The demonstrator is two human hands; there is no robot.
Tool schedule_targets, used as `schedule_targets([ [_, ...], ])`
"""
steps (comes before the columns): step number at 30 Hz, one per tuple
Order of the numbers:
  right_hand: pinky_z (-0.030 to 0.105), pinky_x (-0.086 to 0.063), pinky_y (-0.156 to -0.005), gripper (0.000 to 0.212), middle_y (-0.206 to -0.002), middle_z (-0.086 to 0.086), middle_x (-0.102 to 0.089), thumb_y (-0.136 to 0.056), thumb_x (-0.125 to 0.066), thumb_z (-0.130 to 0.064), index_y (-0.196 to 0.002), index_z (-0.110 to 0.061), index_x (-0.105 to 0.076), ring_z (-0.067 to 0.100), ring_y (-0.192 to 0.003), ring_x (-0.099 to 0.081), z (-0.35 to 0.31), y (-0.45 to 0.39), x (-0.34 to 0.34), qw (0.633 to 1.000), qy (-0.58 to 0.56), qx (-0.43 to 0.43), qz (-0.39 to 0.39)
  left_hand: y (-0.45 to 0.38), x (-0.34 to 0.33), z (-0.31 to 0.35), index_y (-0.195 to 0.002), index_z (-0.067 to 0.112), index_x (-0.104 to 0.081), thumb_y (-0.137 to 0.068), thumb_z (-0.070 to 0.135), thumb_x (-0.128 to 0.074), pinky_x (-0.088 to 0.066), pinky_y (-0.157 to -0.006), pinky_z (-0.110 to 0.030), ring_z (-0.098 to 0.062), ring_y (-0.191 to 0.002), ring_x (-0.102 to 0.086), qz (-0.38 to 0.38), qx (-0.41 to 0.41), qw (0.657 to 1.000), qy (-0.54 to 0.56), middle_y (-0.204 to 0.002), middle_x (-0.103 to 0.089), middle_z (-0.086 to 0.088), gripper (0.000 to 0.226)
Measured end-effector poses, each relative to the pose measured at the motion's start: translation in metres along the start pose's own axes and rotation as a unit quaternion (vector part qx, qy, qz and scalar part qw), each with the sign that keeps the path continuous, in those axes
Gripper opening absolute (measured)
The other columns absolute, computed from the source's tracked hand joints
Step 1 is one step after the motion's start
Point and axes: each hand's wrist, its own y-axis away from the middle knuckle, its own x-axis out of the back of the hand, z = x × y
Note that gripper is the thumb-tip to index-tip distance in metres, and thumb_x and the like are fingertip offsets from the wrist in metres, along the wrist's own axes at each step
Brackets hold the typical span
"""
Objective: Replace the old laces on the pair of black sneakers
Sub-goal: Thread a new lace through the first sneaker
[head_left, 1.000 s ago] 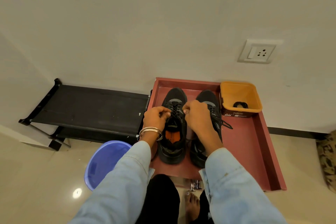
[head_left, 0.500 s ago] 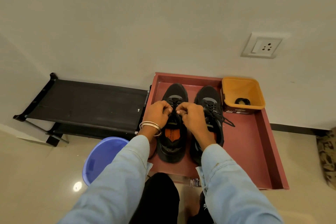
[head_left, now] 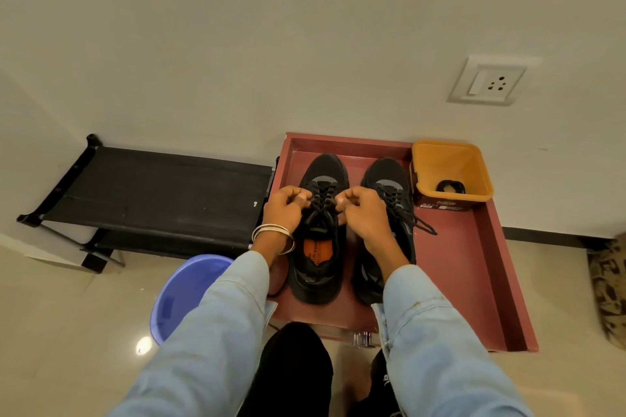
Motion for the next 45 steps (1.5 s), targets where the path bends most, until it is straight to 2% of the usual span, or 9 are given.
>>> schedule_targets([
  [3,0.026,-0.056,-0.068,0.019,-0.079,0.006,-0.066,-0.092,-0.054,0.003,-0.095,-0.007,-0.069,0.016,-0.067,-0.065,-0.004,-0.008,0.004,0.998,0.035,0.056,0.006,-0.003,0.006,0.002,-0.095,0.009,-0.071,-0.089,-0.001,-0.058,-0.049,-0.058,-0.012,-0.006,-0.064,-0.059,-0.009,-0.046,0.999,-0.025,-0.079,-0.066,0.0,0.017],
  [8,0.031,-0.054,-0.086,0.019,-0.093,0.009,-0.072,-0.086,-0.064,0.002,-0.099,-0.009,-0.074,0.017,-0.087,-0.067,-0.007,-0.017,0.0,0.97,0.181,0.142,-0.074,-0.009,0.007,0.008,-0.092,0.007,-0.074,-0.081,0.0,-0.068,-0.042,-0.068,0.001,0.0,-0.073,-0.055,-0.067,-0.144,0.975,-0.153,-0.086,-0.064,0.004,0.015],
  [13,0.02,-0.042,-0.077,0.014,-0.097,0.007,-0.069,-0.087,-0.064,-0.005,-0.097,-0.011,-0.073,0.017,-0.09,-0.062,-0.006,-0.021,0.001,0.949,0.247,0.182,-0.079,-0.018,0.005,0.001,-0.086,0.01,-0.074,-0.079,0.002,-0.069,-0.045,-0.078,-0.02,-0.015,-0.083,-0.058,-0.068,-0.221,0.948,-0.221,-0.091,-0.065,-0.007,0.012],
  [16,0.033,-0.047,-0.079,0.017,-0.099,0.009,-0.057,-0.088,-0.055,0.002,-0.093,-0.01,-0.067,0.025,-0.093,-0.056,-0.002,-0.022,-0.006,0.939,0.281,0.184,-0.074,-0.018,0.0,-0.003,-0.085,0.006,-0.071,-0.081,-0.004,-0.063,-0.037,-0.071,-0.004,-0.013,-0.079,-0.054,-0.056,-0.248,0.94,-0.226,-0.089,-0.062,-0.009,0.013],
  [20,0.031,-0.038,-0.072,0.02,-0.094,0.007,-0.048,-0.082,-0.047,0.01,-0.079,-0.01,-0.052,0.027,-0.09,-0.051,0.002,-0.017,-0.013,0.957,0.236,0.156,-0.057,-0.016,-0.005,-0.011,-0.084,0.003,-0.064,-0.084,-0.006,-0.055,-0.035,-0.068,-0.001,-0.012,-0.076,-0.051,-0.028,-0.237,0.951,-0.196,-0.085,-0.058,-0.005,0.013],
  [25,0.025,-0.033,-0.075,0.013,-0.097,0.005,-0.051,-0.09,-0.044,0.004,-0.086,-0.002,-0.055,0.02,-0.089,-0.05,0.009,-0.015,-0.011,0.985,0.146,0.082,-0.045,-0.017,-0.005,-0.02,-0.09,0.006,-0.061,-0.092,0.003,-0.05,-0.037,-0.068,-0.008,-0.009,-0.077,-0.05,-0.029,-0.149,0.978,-0.141,-0.087,-0.057,0.0,0.011],
  [35,0.031,-0.056,-0.075,0.018,-0.082,0.006,-0.065,-0.093,-0.052,0.001,-0.089,-0.008,-0.067,0.019,-0.078,-0.064,0.004,-0.027,0.002,0.998,0.023,0.054,-0.029,-0.022,0.008,-0.004,-0.094,0.01,-0.07,-0.089,0.003,-0.059,-0.047,-0.053,-0.014,-0.004,-0.055,-0.056,-0.039,-0.082,0.994,-0.058,-0.078,-0.066,0.003,0.014],
  [41,0.031,-0.053,-0.083,0.014,-0.092,0.009,-0.072,-0.085,-0.067,-0.002,-0.094,-0.008,-0.075,0.02,-0.086,-0.067,-0.002,-0.034,-0.003,0.962,0.208,0.163,-0.06,-0.03,0.003,0.001,-0.087,0.014,-0.075,-0.077,0.007,-0.074,-0.049,-0.079,-0.022,-0.015,-0.082,-0.061,-0.067,-0.196,0.959,-0.196,-0.091,-0.067,-0.004,0.012],
  [45,0.032,-0.05,-0.082,0.016,-0.097,0.01,-0.066,-0.088,-0.063,-0.004,-0.097,-0.01,-0.073,0.023,-0.091,-0.062,-0.002,-0.036,-0.005,0.944,0.268,0.184,-0.055,-0.033,0.001,-0.002,-0.088,0.011,-0.075,-0.081,0.004,-0.067,-0.033,-0.069,-0.001,-0.01,-0.081,-0.052,-0.068,-0.246,0.93,-0.265,-0.091,-0.062,-0.004,0.013],
])
